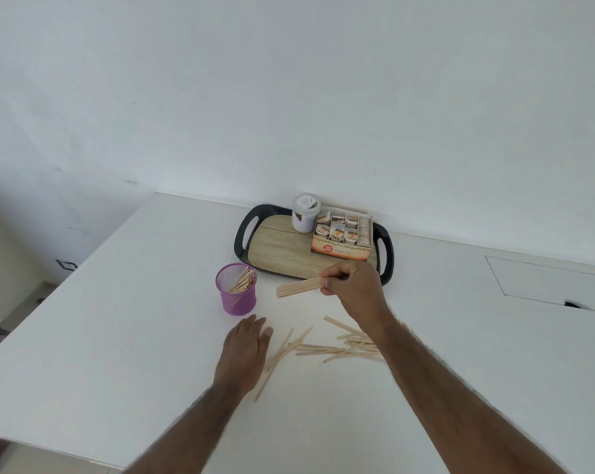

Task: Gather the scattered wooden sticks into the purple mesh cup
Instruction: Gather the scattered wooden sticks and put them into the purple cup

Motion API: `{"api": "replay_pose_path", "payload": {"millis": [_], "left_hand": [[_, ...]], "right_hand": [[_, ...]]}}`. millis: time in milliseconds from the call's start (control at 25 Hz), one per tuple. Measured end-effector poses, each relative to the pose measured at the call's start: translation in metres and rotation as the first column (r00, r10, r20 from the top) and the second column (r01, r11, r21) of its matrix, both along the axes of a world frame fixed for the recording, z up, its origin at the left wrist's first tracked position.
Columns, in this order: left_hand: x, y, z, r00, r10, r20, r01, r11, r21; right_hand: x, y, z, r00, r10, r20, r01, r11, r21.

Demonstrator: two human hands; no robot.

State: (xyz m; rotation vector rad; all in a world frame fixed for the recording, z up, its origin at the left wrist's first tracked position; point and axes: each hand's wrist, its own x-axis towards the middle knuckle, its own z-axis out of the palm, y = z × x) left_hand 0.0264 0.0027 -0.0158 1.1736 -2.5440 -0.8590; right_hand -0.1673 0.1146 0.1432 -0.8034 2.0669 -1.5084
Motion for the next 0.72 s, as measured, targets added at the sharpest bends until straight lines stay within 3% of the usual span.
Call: {"api": "replay_pose_path", "payload": {"millis": [160, 360, 600, 720], "left_hand": [[0.016, 0.005, -0.029, 0.98, -0.111, 0.162, 0.134, 0.982, -0.136], [0.017, 0.007, -0.032, 0.975, -0.107, 0.193, 0.143, 0.973, -0.181], [0.016, 0.007, -0.033, 0.98, -0.094, 0.178, 0.13, 0.971, -0.201], [0.016, 0.006, -0.034, 0.981, -0.094, 0.169, 0.129, 0.97, -0.207]], "right_hand": [[0.013, -0.046, 0.013, 0.966, 0.077, -0.245, -0.066, 0.996, 0.053], [0.037, -0.112, 0.016, 0.778, 0.242, -0.579, -0.171, 0.969, 0.176], [0.056, -0.16, -0.015, 0.534, 0.473, -0.701, -0.209, 0.877, 0.433], [0.059, -0.168, -0.028, 0.46, 0.519, -0.72, -0.206, 0.852, 0.482]]}}
